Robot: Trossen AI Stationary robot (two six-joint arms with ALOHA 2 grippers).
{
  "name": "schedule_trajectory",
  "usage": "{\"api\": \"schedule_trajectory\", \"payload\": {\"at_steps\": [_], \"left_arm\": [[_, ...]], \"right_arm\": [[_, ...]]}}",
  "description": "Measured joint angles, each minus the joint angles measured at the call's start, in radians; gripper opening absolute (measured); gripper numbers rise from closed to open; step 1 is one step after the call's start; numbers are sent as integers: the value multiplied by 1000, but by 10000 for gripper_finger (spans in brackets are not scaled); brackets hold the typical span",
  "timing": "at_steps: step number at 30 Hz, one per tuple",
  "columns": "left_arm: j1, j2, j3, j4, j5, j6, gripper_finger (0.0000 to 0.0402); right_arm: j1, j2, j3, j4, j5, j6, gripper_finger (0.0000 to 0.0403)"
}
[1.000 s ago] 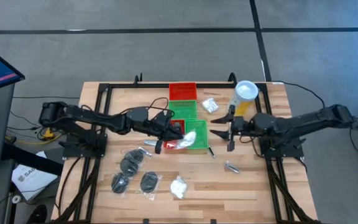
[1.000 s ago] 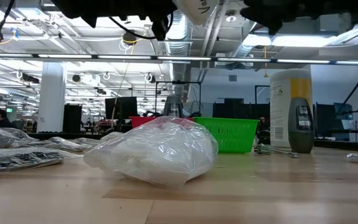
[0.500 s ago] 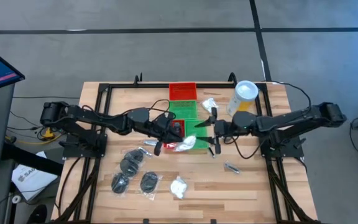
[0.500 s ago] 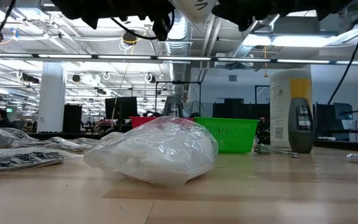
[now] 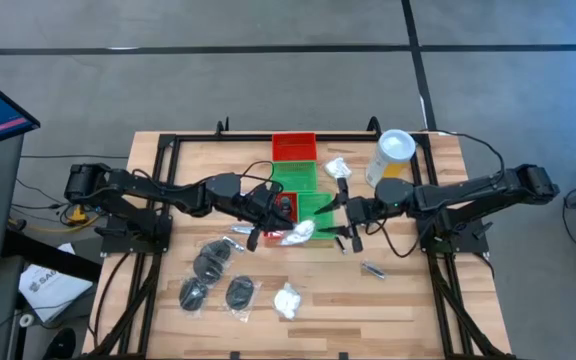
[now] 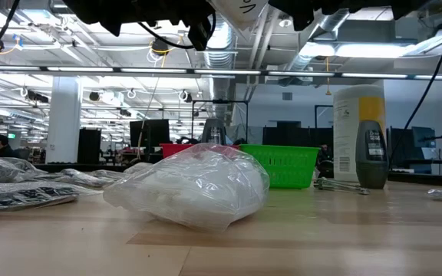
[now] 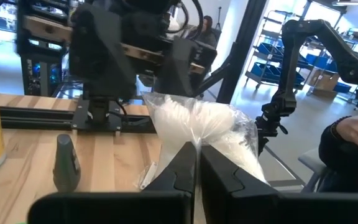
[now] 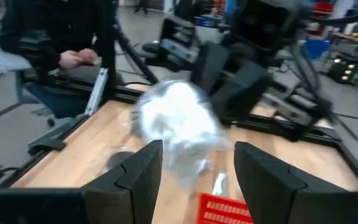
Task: Pick & Place Travel size toiletries
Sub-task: Put the white cotton pack into the bottom green bin
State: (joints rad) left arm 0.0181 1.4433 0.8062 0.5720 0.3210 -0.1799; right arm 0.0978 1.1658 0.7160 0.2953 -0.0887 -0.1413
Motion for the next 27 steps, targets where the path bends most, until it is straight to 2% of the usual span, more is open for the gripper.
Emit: {"api": "schedule_trajectory", "payload": {"at_steps": [16, 20, 27], "left_arm": [[0, 0, 0, -8, 0, 0, 2], [0, 0, 0, -8, 0, 0, 2], [0, 0, 0, -11, 0, 0, 2]], "right_arm": [[-11, 51, -1, 74, -30, -8, 173], [-11, 54, -1, 82, -49, -8, 136], [-10, 94, 1, 86, -52, -11, 40]]}}
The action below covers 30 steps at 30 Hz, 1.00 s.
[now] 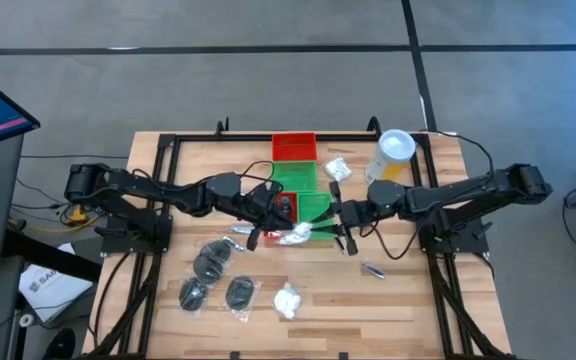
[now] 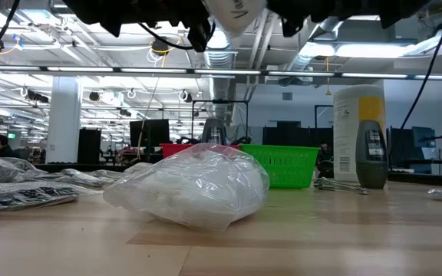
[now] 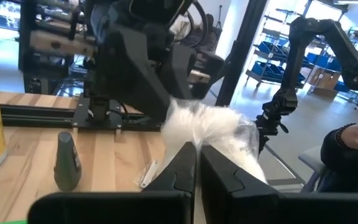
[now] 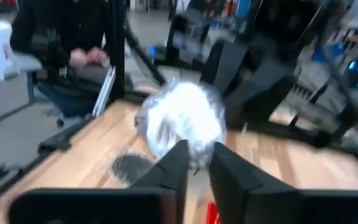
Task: Pick & Place Travel size toiletries
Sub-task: Put the white cotton pack into the bottom green bin
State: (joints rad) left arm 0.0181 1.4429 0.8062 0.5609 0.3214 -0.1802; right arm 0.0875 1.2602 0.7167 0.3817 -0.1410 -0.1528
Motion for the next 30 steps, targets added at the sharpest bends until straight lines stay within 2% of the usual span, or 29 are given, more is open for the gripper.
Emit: {"api": "schedule_trajectory", "payload": {"at_steps": [3, 11, 23, 30], "left_arm": [[0, 0, 0, -2, 0, 0, 2], [0, 0, 0, -1, -2, 0, 7], [64, 0, 0, -25, -24, -3, 83], [88, 0, 0, -76, -25, -3, 103]], "right_arm": [[0, 10, -1, 9, 0, -27, 10], [1, 2, -1, 5, 0, -31, 4], [0, -74, -2, -110, 21, -15, 1], [-7, -123, -1, -264, 92, 11, 0]]}}
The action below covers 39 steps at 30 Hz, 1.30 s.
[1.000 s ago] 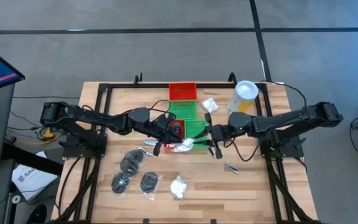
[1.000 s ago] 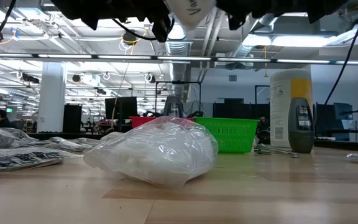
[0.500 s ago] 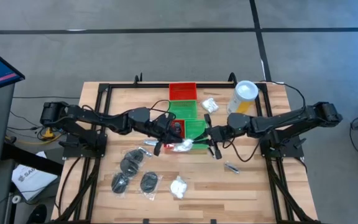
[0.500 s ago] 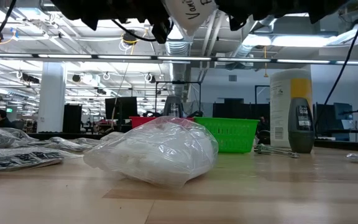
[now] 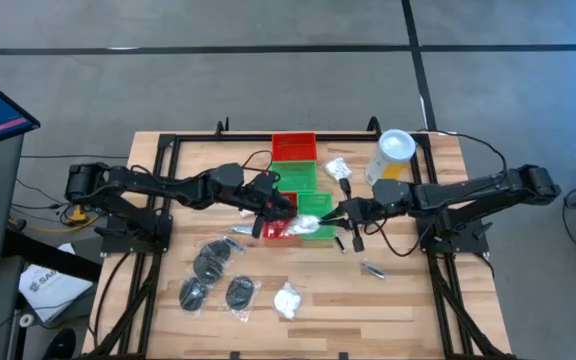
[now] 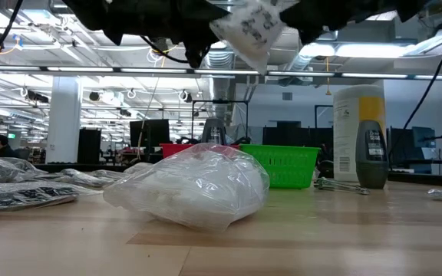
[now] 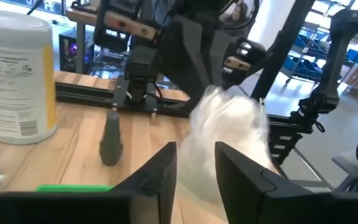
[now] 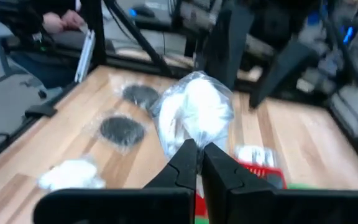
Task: Pick & Place Travel size toiletries
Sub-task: Put the white cotton pack into the bottom green bin
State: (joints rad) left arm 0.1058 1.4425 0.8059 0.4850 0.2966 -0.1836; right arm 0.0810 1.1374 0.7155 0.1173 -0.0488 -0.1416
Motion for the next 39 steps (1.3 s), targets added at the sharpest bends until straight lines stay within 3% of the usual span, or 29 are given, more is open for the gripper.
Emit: {"api": "schedule_trajectory", "payload": {"at_steps": [12, 21, 35, 39], "left_arm": [[-4, -11, 0, -34, 2, -7, 101], [-35, -11, 0, -33, 3, -34, 100], [-46, -10, 0, -30, 3, -34, 100], [-46, -10, 0, -30, 2, -33, 100]], "right_arm": [[-60, 4, 0, -205, 54, 64, 0], [-174, 24, -1, -288, 48, 91, 0], [-321, 205, 3, -228, -35, 116, 1], [-341, 249, 3, -226, -37, 135, 17]]}}
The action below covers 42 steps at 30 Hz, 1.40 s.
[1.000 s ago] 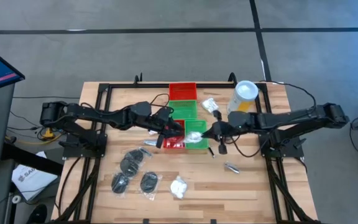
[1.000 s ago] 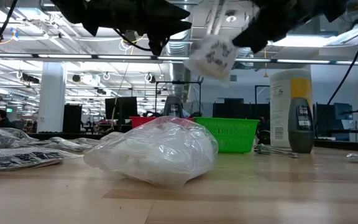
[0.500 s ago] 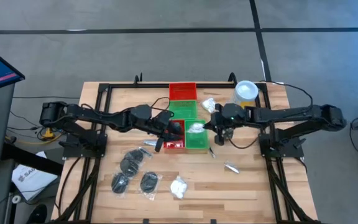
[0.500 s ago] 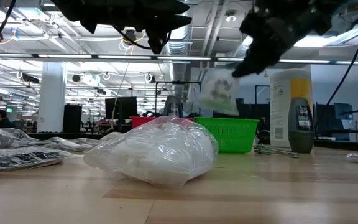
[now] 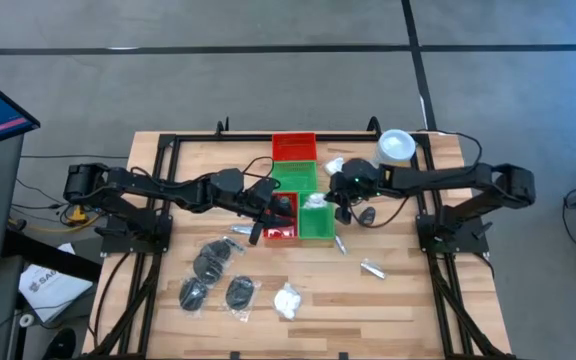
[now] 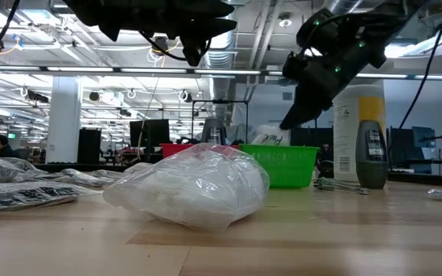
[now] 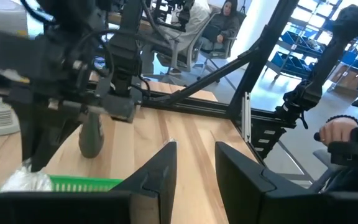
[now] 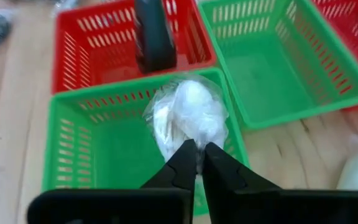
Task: Pick & Place Travel size toiletries
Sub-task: Put the white cotton pack into the bottom green bin
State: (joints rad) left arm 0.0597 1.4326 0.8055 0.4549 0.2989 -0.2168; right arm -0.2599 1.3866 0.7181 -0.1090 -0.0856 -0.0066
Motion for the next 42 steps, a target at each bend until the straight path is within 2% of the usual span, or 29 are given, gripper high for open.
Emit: {"api": "schedule_trajectory", "payload": {"at_steps": [6, 17, 23, 28, 33, 42], "left_arm": [[0, 0, 0, -1, 0, 1, 100], [0, 0, 0, -3, 0, 2, 100], [0, 0, 0, -5, 0, 2, 100], [0, 0, 0, -5, 0, 2, 100], [0, 0, 0, -5, 0, 2, 100], [0, 0, 0, -3, 0, 2, 100]], "right_arm": [[-3, 63, 0, 55, 0, 7, 63], [5, 6, 0, 58, 1, -9, 180], [1, 7, 0, 53, 5, -4, 224], [-18, 7, 0, 44, 10, -4, 231], [-46, 7, 0, -3, 115, -2, 221], [-104, 7, 0, -31, 164, 22, 201]]}}
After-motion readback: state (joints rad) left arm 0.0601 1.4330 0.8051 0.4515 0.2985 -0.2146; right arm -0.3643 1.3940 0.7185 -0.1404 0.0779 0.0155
